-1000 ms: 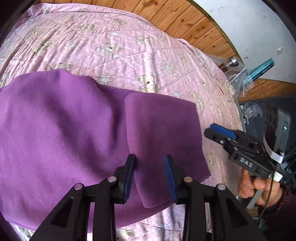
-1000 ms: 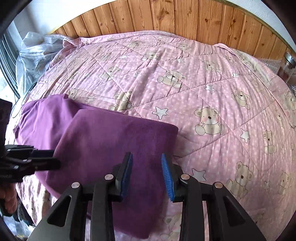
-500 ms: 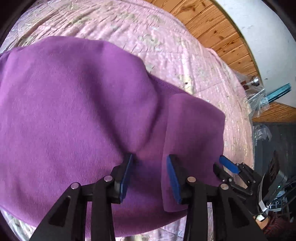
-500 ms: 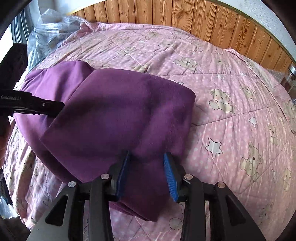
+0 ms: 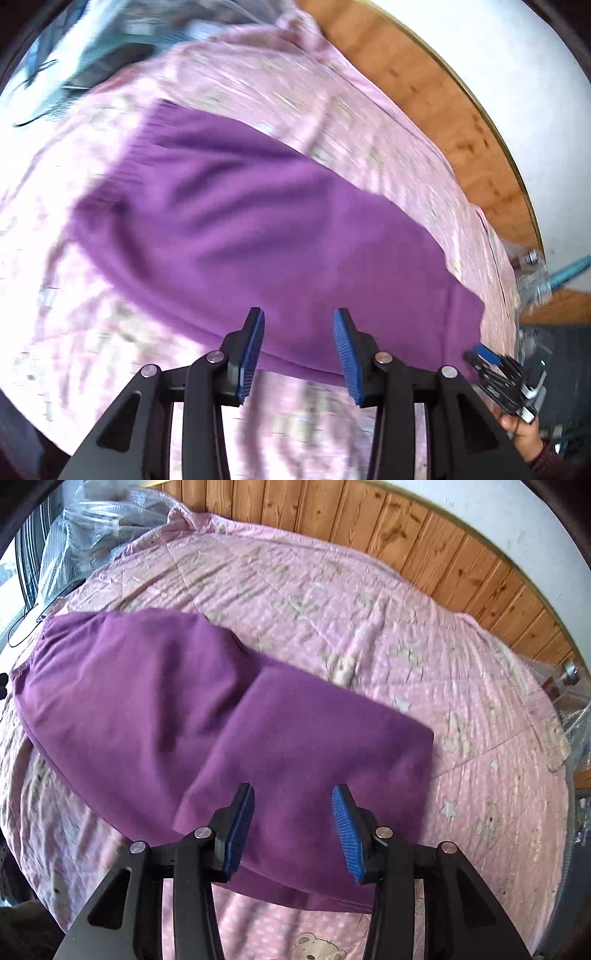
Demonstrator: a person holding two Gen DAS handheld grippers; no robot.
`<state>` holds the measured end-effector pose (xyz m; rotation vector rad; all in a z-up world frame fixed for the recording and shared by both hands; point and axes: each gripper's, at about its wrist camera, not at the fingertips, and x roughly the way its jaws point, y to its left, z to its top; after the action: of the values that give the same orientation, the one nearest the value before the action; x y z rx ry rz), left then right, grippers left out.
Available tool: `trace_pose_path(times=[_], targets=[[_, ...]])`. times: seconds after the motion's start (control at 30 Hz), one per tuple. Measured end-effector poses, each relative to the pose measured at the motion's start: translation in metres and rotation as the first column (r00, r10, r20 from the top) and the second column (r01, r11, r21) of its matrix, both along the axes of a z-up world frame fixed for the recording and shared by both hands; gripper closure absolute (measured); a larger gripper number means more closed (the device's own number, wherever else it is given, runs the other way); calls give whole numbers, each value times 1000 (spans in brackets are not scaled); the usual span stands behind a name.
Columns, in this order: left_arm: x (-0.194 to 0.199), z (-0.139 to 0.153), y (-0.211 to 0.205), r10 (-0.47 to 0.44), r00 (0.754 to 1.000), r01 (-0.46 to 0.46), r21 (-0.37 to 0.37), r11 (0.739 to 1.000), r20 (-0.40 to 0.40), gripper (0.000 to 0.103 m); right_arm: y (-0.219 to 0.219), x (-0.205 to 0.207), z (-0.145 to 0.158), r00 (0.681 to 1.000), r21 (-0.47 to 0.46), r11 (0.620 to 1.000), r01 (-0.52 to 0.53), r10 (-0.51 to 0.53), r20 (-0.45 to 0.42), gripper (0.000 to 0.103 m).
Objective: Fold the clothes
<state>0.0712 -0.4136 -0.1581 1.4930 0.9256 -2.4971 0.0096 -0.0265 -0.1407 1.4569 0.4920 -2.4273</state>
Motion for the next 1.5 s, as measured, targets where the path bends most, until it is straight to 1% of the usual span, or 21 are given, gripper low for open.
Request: trace_pose_path(times=[0.07, 0.13, 0.23, 0.37, 0.47, 0.5, 0.53, 0.57, 0.6, 0.7, 0.8, 0.87, 0.93, 1.07, 1.13, 1.2, 1.23, 1.3, 1.37, 1.43, 1.5], targets=[[17, -12, -60, 155, 988, -155, 13, 988, 13, 53, -38, 0, 17, 999, -49, 998, -43, 43, -3, 58], [26, -32, -102, 247, 969, -248, 106, 963, 28, 53, -92, 3, 27, 989, -77, 986, -146, 147, 1, 56], [20, -57, -123, 254, 967, -254, 223, 941, 29, 52, -179, 3, 23, 955, -97, 952, -290, 294, 28, 54], [10, -70, -123, 250, 968, -233, 328, 915, -9, 52, -261, 0, 9, 933, -89, 934, -347, 353, 65, 54], [11, -77, -128, 285, 959, -264, 350, 899, -9, 51, -283, -9, -31, 931, -62, 952, -301, 308, 196, 52], [12, -78, -130, 298, 954, -270, 365, 891, -21, 51, -281, -5, -33, 939, -90, 952, -294, 305, 157, 49], [11, -77, -130, 310, 950, -275, 377, 885, -34, 52, -282, -7, -39, 936, -84, 951, -297, 308, 171, 48], [8, -76, -129, 310, 949, -266, 391, 881, -52, 56, -283, -11, -43, 933, -87, 953, -290, 302, 198, 48], [5, -71, -126, 292, 953, -240, 386, 891, -81, 82, -284, -18, -47, 925, -101, 957, -271, 288, 246, 48], [-5, -37, -104, 170, 962, -112, 260, 959, -212, 83, -281, -45, -39, 908, -182, 967, -178, 233, 348, 49], [-15, -2, -65, -10, 956, 32, 69, 997, -293, 83, -294, -64, 1, 927, -254, 951, -176, 247, 281, 43], [-21, 11, -40, -104, 945, 99, -31, 995, -309, 83, -318, -67, 19, 911, -275, 932, -235, 310, 273, 39], [-28, 14, -20, -172, 935, 150, -94, 984, -310, 83, -353, -65, 20, 865, -275, 906, -320, 398, 304, 33], [-29, 14, 3, -240, 924, 197, -168, 966, -297, 83, -419, -55, -31, 742, -124, 846, -519, 518, 426, 32], [-28, 13, 6, -247, 925, 203, -175, 963, -288, 83, -422, -51, -61, 711, -27, 816, -578, 520, 474, 45], [-30, 13, 7, -257, 925, 211, -183, 960, -280, 83, -413, -55, -75, 730, 56, 801, -596, 511, 453, 75], [-31, 13, 7, -261, 926, 217, -183, 959, -272, 83, -407, -61, -74, 740, 12, 818, -574, 513, 434, 81], [-35, 16, 7, -273, 918, 231, -173, 957, -286, 83, -379, -76, -57, 793, -107, 874, -475, 477, 379, 85], [-39, 30, 17, -312, 890, 273, -160, 949, -333, 83, -330, -90, -35, 856, -249, 913, -323, 394, 335, 85], [-44, 45, 41, -391, 841, 363, -145, 920, -374, 83, -261, -98, -21, 901, -394, 911, -122, 269, 342, 85], [-55, 45, 74, -493, 786, 495, -98, 863, -374, 82, -187, -100, -38, 913, -476, 875, 92, 117, 390, 84]])
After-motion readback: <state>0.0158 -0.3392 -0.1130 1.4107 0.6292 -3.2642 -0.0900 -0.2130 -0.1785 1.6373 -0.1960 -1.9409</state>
